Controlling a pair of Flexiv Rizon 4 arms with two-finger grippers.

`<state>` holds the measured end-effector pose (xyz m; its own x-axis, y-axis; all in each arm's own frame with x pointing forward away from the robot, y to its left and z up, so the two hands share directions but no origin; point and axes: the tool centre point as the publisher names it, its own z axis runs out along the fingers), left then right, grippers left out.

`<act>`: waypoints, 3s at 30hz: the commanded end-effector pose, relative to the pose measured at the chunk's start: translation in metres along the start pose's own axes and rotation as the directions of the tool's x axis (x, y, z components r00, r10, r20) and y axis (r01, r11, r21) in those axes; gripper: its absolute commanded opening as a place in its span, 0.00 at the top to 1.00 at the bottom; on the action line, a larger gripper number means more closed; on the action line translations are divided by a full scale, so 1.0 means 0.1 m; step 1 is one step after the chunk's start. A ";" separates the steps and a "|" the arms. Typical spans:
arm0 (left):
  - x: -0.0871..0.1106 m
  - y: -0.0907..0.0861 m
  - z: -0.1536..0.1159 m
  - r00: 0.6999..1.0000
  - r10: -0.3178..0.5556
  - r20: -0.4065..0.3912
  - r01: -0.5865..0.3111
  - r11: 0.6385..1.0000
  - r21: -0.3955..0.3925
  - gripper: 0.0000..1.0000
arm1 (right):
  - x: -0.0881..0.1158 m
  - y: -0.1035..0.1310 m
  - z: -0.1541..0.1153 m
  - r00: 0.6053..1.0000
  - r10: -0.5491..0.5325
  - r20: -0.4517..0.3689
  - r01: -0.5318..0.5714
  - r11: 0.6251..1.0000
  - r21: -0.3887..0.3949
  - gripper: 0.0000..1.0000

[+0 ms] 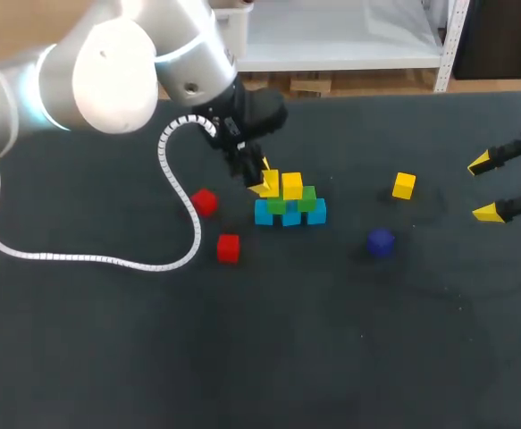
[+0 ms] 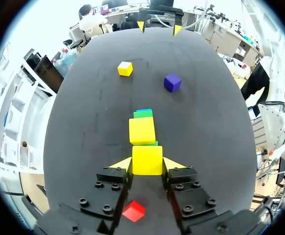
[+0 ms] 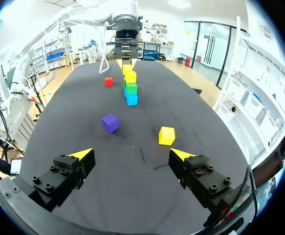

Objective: Place the blue cubes, place green cubes on the blue cubes, place the yellow cubes on the green cubes, then place the red cubes on the yellow cubes, and place purple cube on the red cubes.

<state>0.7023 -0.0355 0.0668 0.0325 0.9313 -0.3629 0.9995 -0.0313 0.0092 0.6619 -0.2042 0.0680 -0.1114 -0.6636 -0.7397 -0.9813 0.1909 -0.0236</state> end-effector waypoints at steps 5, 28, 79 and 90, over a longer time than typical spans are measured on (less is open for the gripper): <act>0.00 0.04 0.03 1.000 0.000 0.000 0.000 1.000 0.009 1.00 | 0.00 0.00 0.00 1.000 -0.001 0.001 0.001 1.000 0.001 0.00; 0.00 0.07 0.06 1.000 -0.001 -0.003 0.001 1.000 0.017 1.00 | 0.00 0.00 0.00 1.000 -0.001 0.001 0.001 1.000 0.001 0.00; 0.01 0.10 0.11 1.000 0.002 0.012 -0.002 0.999 0.034 1.00 | 0.00 0.00 0.00 1.000 -0.001 0.001 0.001 1.000 0.001 0.00; 0.00 0.11 0.12 1.000 0.004 0.012 -0.004 0.999 0.034 1.00 | 0.00 0.00 0.00 1.000 -0.001 0.001 0.001 1.000 0.001 0.00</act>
<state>0.7094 -0.0386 0.0560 0.0355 0.9255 -0.3770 0.9989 -0.0442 -0.0145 0.6619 -0.2042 0.0680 -0.1113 -0.6636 -0.7397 -0.9813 0.1909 -0.0236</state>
